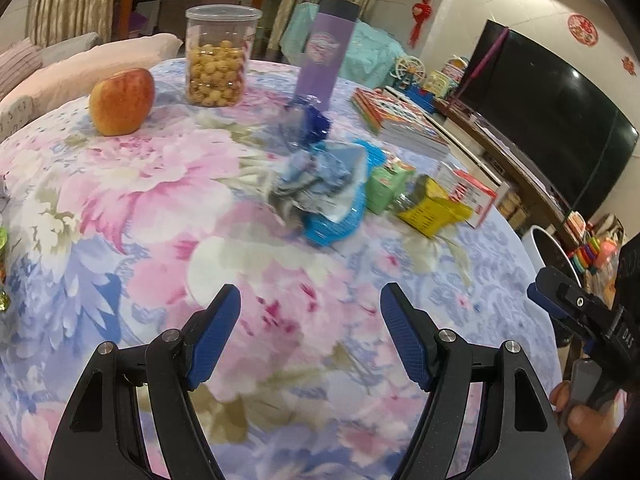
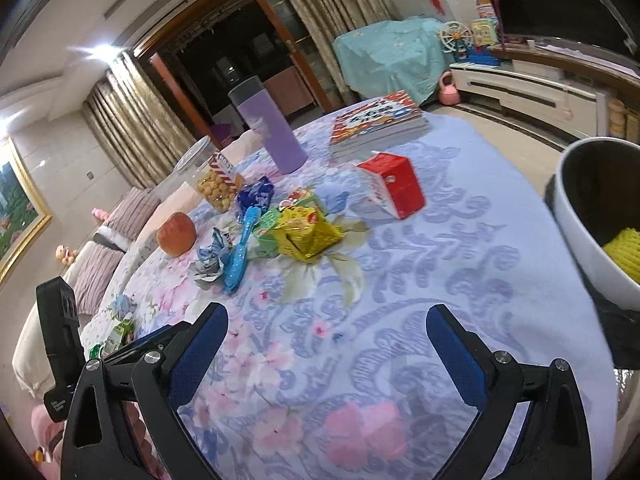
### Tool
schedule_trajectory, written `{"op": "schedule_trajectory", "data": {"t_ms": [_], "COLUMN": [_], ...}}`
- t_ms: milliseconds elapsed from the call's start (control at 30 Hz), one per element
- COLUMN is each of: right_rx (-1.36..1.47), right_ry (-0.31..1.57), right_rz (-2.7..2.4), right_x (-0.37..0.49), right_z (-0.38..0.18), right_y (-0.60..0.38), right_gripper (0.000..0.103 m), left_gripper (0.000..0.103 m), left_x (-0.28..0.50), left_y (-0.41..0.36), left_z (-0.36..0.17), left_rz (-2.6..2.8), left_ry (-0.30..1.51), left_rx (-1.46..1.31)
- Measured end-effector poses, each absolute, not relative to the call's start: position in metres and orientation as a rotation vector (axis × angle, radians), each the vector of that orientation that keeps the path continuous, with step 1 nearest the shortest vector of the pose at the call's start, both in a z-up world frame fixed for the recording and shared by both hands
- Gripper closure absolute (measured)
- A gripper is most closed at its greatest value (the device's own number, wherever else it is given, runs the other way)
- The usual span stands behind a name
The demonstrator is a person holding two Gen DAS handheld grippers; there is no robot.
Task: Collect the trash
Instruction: 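Grasp the crumpled printed wrapper with the left tool while the right tool grasps the yellow snack bag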
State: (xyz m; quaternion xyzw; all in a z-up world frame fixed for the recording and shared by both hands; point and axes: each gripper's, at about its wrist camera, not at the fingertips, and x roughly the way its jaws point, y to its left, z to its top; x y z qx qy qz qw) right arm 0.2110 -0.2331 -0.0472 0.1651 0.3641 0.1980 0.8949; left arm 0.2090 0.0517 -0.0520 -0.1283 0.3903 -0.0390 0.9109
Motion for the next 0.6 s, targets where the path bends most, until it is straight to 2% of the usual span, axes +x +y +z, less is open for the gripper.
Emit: {"op": "schedule_trajectory", "data": {"t_ms": [600], "right_rx": [0.282], "right_ry": [0.773], "right_rz": [0.465], "right_x": [0.273], "right_z": [-0.053], "right_y": [-0.188], "right_gripper": [0.003], "left_gripper": [0.029], "left_x": [0.274], "left_y": [0.075], "left_z": [-0.055], "left_rz": [-0.087], "left_ry": [0.812], "left_rx": [-0.250]}}
